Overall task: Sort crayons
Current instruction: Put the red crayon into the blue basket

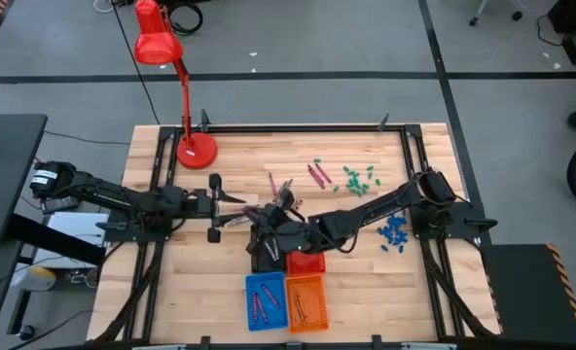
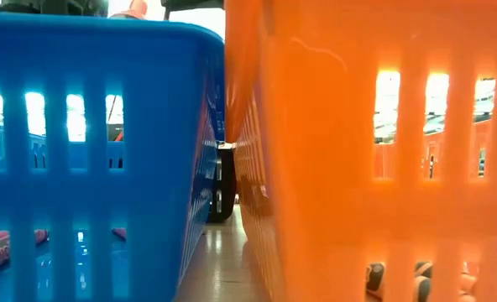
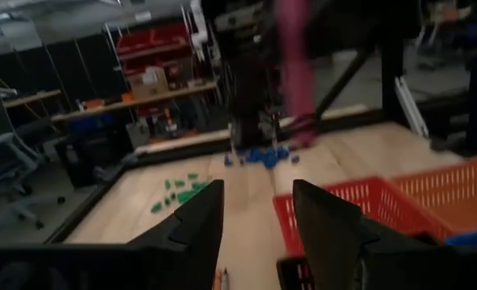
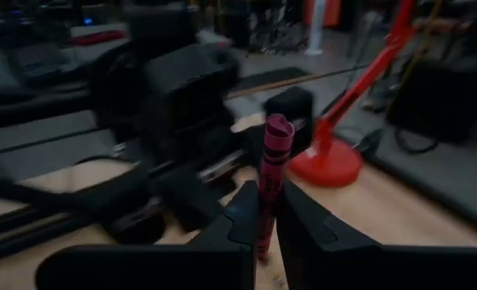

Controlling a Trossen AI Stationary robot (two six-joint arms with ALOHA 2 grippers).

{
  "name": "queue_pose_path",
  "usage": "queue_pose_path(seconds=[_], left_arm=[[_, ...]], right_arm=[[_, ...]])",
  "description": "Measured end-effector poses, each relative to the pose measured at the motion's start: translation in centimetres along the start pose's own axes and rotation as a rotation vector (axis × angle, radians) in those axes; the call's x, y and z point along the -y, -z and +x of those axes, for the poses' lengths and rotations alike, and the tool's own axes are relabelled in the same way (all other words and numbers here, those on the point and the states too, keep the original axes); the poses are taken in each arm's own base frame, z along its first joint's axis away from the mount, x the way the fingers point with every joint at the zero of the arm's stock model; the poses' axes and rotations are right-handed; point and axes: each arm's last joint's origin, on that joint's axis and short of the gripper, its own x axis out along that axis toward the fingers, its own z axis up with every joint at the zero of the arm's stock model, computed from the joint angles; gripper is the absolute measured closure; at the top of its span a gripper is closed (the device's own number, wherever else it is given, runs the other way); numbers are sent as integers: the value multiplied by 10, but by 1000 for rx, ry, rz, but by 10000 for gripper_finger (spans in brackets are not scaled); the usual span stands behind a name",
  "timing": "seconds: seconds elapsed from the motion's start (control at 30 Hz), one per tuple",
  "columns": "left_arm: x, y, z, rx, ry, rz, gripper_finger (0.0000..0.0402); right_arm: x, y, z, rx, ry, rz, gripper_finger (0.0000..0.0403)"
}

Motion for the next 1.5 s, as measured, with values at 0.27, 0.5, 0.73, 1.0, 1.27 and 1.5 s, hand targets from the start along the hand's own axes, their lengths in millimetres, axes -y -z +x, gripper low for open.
queue_pose_path(seconds=[0.27, 0.5, 0.73, 1.0, 1.27, 1.5], left_arm=[[2, 16, -1, -163, 8, -49, 239], [6, 37, -7, -391, 19, -151, 239], [6, 39, -8, -412, 15, -175, 239], [5, 39, -8, -417, -16, -195, 239], [5, 37, -8, -393, -14, -175, 239], [4, 32, -6, -334, -15, -163, 239]], right_arm=[[-18, 14, -17, -159, -224, 161, 364], [-29, 31, -33, -401, -342, 334, 364], [-48, 43, -59, -430, -332, 358, 364], [-66, 96, -52, -554, -293, 421, 364], [-74, 110, -58, -642, -295, 503, 364], [-73, 118, -62, -726, -270, 514, 364]])
